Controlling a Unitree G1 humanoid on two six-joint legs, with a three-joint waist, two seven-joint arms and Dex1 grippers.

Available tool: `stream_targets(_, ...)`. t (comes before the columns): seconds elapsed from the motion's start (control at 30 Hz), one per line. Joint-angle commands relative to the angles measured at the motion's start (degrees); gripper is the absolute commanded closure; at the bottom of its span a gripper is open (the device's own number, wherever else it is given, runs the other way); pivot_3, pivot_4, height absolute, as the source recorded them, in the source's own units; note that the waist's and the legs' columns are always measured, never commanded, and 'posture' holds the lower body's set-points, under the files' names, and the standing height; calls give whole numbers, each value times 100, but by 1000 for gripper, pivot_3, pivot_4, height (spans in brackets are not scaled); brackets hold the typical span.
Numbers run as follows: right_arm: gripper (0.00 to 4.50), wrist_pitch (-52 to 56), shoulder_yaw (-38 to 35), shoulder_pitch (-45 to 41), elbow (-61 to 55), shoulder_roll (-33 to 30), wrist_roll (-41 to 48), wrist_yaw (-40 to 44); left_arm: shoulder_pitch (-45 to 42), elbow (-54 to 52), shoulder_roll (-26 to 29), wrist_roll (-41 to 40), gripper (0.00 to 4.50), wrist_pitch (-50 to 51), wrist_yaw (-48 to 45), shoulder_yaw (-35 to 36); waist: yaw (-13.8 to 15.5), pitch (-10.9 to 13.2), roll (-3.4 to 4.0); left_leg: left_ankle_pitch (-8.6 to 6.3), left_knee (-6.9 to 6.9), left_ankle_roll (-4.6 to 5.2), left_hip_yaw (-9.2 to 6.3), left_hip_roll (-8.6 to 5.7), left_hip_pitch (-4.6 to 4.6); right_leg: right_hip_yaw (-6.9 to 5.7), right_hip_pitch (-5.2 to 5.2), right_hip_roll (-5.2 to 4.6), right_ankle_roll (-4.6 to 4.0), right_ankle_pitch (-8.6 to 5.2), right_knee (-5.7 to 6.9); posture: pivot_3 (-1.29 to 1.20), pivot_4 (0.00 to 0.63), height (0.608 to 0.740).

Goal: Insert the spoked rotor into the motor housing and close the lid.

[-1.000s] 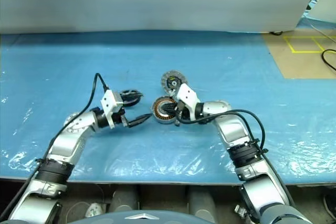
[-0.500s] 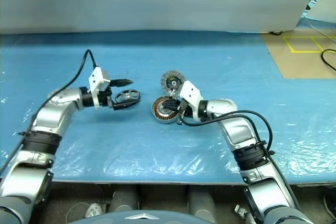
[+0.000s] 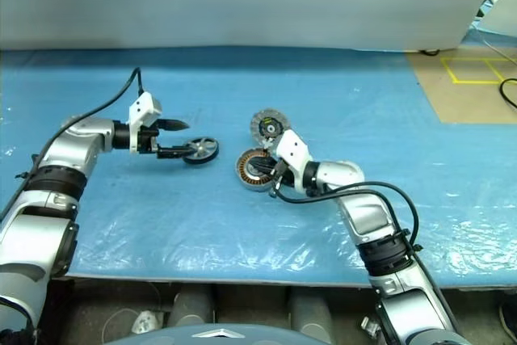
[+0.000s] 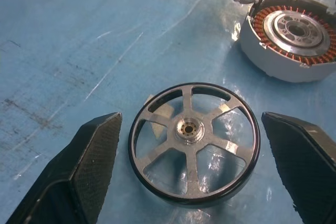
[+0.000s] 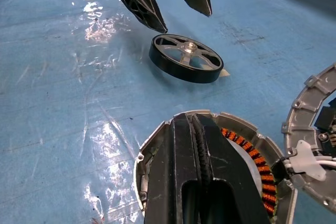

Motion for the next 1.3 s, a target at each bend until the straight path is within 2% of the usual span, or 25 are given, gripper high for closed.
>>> stream_targets(0.03,4488,30,-71,25,-362,56,118,-126,-285,299,-13,280,0,-185,131,-61,14,0,0,0,0,0,0,0,0,0,0,0,0,1,0,0,150,740)
stream_targets(0.6,4488,74,-53,295,-540,181,99,-540,-792,888,-412,646,0,36,148,-53,74,1,-2,0,3,-1,-10,-1,-7,-5,3,-2,4,3,-1,0,150,740)
stream_targets(1.03,4488,31,-29,281,-515,209,53,-658,-542,810,-524,858,0,230,-124,-278,78,1,-2,0,2,-1,-11,-2,-8,-7,6,-2,5,3,-2,0,150,740)
stream_targets(1.13,4500,18,-25,272,-501,213,49,-680,-498,700,-576,799,617,329,-185,-248,80,1,-2,0,2,-1,-11,-3,-7,-7,7,-5,5,3,-2,0,150,740)
stream_targets(1.23,4500,7,-38,268,-495,217,50,-705,-444,589,-572,872,1599,332,-196,-304,81,1,-2,0,2,-1,-11,-3,-8,-7,7,-9,4,3,-2,0,150,740)
stream_targets(1.3,4500,-5,-38,269,-484,219,40,-721,-417,538,-570,885,1599,355,-215,-306,82,1,-2,0,2,-1,-13,-3,-5,-8,10,-12,4,3,-2,0,150,740)
